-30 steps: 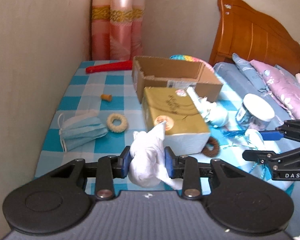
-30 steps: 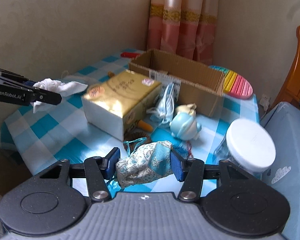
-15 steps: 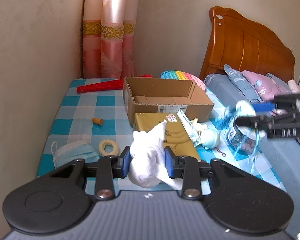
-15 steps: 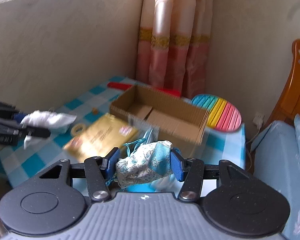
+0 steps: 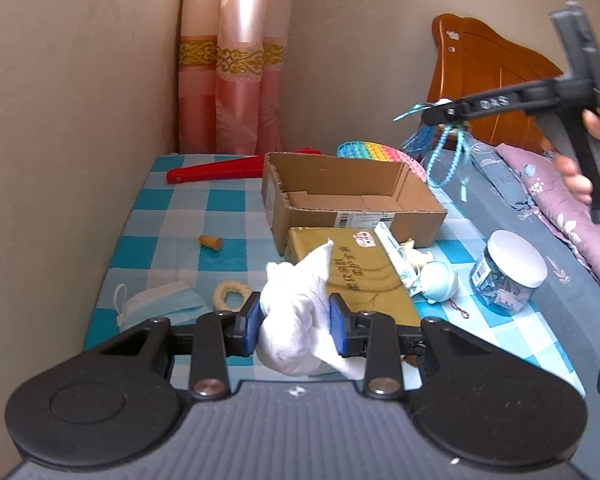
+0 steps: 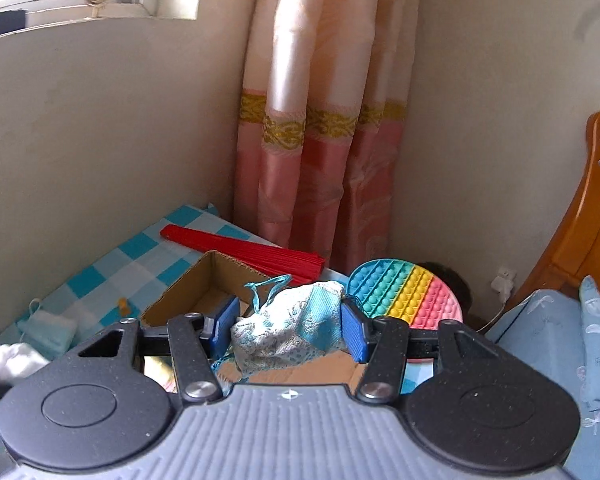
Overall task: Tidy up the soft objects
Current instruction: 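Carry the floral pouch into the cardboard box and open the right gripper while the left carries the cloth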
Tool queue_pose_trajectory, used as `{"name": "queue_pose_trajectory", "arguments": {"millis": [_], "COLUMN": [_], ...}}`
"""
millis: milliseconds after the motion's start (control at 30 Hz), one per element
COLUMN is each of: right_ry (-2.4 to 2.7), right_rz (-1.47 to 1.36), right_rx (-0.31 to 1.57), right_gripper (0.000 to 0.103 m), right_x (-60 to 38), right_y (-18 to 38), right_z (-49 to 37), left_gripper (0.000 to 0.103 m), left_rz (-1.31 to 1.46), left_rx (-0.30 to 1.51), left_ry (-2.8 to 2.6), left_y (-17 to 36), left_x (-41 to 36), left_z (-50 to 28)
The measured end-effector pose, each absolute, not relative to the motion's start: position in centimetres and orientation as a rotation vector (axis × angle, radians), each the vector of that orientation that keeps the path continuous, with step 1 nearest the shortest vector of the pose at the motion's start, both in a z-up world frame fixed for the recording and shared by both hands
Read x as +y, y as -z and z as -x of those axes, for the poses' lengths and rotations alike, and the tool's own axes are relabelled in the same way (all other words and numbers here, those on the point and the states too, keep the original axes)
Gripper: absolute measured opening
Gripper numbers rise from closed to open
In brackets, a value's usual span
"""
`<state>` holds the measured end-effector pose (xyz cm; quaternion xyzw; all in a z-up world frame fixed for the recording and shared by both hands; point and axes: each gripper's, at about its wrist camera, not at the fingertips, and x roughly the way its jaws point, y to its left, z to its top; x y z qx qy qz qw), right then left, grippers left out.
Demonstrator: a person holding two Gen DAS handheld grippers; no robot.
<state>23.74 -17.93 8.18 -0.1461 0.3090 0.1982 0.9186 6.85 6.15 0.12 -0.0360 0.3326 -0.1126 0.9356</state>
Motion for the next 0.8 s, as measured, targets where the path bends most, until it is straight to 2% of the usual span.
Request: {"name": "queue_pose_trajectory", "arguments": {"millis": [167, 233, 400, 800], "right_ry": [-0.354, -0.323, -0.308, -0.195], "right_rz": [0.291, 0.283, 0.24, 0.163], "right_rx": [0.681, 0.701, 0.721, 0.849], "right_gripper": [0.067, 0.085, 0.103, 0.103], "right_x": [-17.4, -17.4, -18.2, -18.7], "right_y": [-6.1, -5.1, -3.8, -1.8], "right_z": [-27.1, -27.9, -27.4, -19.2], "left_gripper": [0.033, 0.033, 0.033, 0.033], "left_rz": [0.076, 0.073, 0.07, 0.059], "left_rx": [0.688, 0.696, 0.708, 0.722], "left_ry": [0.211, 0.213, 0.205, 0.226], "left_y": [0.0, 0.1, 0.2, -0.1], "left_x": [6.5, 6.4, 6.5, 5.6], "left_z": [-6.9, -7.0, -7.4, -8.9]}}
